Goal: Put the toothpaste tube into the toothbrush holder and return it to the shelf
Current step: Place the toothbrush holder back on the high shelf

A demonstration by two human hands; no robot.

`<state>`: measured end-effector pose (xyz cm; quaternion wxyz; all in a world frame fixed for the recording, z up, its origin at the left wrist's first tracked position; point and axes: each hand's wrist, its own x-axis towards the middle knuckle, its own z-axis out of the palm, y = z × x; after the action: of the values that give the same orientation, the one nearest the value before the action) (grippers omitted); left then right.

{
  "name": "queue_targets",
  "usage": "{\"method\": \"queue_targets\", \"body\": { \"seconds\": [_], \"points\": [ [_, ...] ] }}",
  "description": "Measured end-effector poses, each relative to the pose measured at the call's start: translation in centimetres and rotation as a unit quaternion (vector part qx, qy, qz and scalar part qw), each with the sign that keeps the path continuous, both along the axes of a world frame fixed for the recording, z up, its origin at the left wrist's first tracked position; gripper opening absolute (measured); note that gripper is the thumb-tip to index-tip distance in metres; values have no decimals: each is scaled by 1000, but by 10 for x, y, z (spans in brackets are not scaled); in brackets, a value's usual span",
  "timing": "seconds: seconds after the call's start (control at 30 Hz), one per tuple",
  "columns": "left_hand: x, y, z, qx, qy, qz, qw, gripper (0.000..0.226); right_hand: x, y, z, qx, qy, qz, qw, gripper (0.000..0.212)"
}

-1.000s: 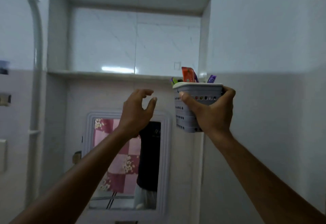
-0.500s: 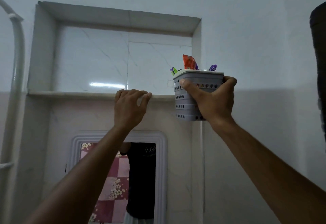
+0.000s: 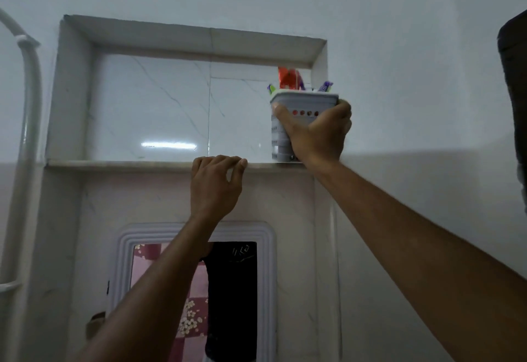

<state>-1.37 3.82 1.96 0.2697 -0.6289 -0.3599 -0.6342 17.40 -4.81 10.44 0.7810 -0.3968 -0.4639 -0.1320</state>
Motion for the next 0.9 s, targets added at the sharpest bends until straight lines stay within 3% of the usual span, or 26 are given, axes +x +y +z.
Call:
{"method": "queue_targets", "body": {
  "seconds": [0.23,0.5,0.9],
  "points": [
    [0,2,0,-5,4,3,1000,36,-1,29,-13,-107,-99,-59,988,139],
    [-1,2,1,-5,4,11,1000,35,4,47,-37,-257,-231,-113,932,91],
    [-5,-4,3,-12,23,7,1000,34,16,51,-60,-292,-287,-126,903,93]
  ]
}}
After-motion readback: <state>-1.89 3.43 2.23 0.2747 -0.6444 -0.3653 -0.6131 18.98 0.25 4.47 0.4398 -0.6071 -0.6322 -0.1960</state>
